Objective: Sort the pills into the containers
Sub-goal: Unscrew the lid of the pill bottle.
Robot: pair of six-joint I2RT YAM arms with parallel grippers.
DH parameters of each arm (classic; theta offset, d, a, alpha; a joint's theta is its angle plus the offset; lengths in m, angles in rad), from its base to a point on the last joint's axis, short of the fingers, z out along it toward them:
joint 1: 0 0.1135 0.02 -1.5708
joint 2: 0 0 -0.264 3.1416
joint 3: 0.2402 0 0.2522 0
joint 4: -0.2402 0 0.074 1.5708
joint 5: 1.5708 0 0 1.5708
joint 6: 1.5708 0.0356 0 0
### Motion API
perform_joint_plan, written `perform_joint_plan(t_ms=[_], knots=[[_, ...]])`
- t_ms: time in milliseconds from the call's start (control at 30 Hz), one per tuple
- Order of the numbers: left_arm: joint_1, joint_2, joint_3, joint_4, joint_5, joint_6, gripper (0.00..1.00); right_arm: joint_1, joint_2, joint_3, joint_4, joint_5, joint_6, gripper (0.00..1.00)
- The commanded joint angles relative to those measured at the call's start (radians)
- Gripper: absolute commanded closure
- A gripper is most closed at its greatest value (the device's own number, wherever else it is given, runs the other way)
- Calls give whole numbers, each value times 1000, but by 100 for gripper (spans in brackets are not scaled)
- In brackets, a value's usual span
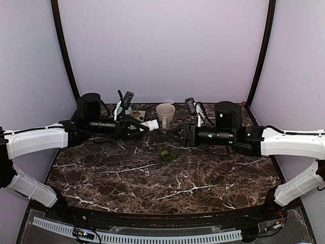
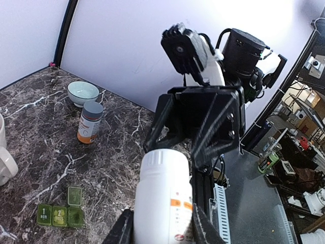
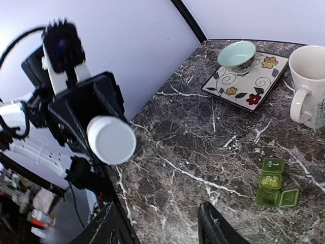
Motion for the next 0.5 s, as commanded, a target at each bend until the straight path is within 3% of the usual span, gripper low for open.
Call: perform_joint_plan(t_ms=[0,267,467], knots=[[-2,-47,-30,-35,-36,84,100,-54,12,-4,144,-140,256,48],[-22,-58,-19,-96,-86,164,100,-64,103,78,201,-272,396,49],[-30,-48,-5,-119,-85,185,100,-64,124,81,214,-284,419,49]])
